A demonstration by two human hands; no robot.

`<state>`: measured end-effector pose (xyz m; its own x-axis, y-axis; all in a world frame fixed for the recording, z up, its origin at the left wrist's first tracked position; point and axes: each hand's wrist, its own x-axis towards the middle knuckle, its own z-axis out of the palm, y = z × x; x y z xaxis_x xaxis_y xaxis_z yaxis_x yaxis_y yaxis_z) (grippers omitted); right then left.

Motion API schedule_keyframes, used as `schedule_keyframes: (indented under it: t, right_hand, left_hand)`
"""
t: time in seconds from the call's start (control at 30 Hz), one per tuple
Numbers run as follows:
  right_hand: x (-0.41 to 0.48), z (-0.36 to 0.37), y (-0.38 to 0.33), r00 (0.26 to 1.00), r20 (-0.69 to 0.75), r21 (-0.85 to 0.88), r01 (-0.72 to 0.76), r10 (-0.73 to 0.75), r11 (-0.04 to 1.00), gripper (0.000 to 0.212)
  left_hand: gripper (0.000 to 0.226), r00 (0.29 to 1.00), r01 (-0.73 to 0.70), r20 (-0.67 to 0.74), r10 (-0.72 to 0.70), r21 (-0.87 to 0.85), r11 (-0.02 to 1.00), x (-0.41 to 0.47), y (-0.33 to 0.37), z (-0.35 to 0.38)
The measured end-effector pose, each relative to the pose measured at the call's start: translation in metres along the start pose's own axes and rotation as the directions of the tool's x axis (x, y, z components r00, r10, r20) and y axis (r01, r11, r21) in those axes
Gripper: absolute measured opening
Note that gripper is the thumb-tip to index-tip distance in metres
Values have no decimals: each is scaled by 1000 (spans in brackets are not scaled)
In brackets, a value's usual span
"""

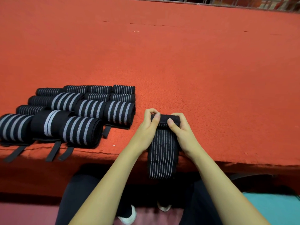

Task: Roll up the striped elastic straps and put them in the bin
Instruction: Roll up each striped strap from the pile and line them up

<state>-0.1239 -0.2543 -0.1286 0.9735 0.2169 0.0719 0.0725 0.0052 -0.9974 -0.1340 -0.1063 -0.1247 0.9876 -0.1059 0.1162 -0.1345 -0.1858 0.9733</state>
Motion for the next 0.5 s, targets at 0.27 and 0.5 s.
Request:
schedule_keyframes:
  t: [0.27,0.5]
  right_hand:
    - [-3,5,-5,1000,-25,16,0,0,1000,33]
    - [1,5,-4,994,-97,4,-58,58,998,16]
  left_hand:
    - [19,999,45,1,-46,57,997,0,1,1]
    - [11,998,-45,36,46,-17,999,-2,-2,-1]
